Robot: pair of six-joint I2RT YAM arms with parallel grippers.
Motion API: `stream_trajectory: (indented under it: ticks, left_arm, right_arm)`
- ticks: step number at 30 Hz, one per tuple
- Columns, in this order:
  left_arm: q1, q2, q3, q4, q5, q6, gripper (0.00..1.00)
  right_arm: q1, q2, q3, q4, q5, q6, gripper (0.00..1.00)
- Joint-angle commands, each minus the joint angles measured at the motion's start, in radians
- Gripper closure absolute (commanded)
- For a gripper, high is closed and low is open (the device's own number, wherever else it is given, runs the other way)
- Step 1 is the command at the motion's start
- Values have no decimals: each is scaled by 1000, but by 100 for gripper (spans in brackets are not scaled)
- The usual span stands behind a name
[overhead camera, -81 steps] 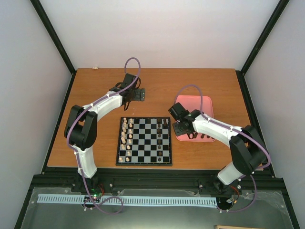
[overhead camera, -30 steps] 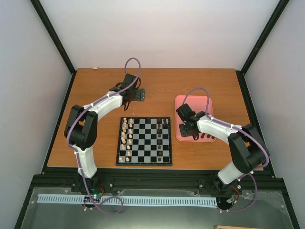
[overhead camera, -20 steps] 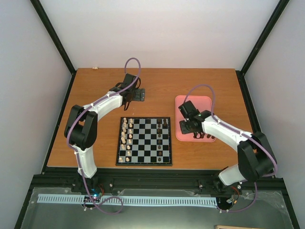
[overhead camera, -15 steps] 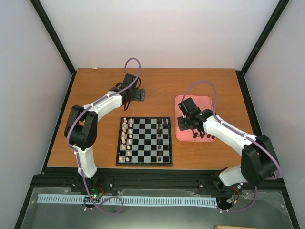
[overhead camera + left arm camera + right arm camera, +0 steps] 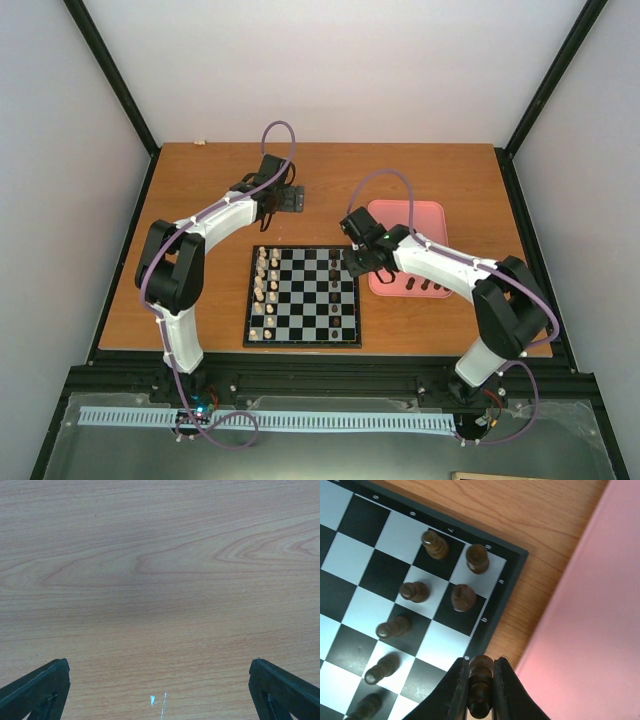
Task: Set up the chess pieces on the board
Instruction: Place the chess piece on the chessboard.
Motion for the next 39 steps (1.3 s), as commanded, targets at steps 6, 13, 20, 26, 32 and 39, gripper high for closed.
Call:
stream_trajectory:
  ticks: [6, 13, 20, 26, 32, 39]
  left_arm:
    - [5, 11, 37, -13, -9, -5, 0]
    - [4, 9, 34, -12, -10, -7, 0]
    - [4, 9, 34, -13, -9, -5, 0]
    - [4, 11, 35, -12, -9, -5, 0]
    - [5, 13, 36, -13, -10, -5, 0]
    - [4, 15, 37, -12, -6, -8, 0]
  right_arm:
    - [57, 77, 62, 25, 20, 19, 92]
    - [75, 118, 70, 40, 9, 22, 92]
    - [75, 144, 82, 51, 2, 18, 91]
    - [75, 153, 88, 52, 0, 14, 91]
    - [77, 153, 88, 40, -7, 13, 91]
    - [89, 151, 77, 29, 1, 23, 91]
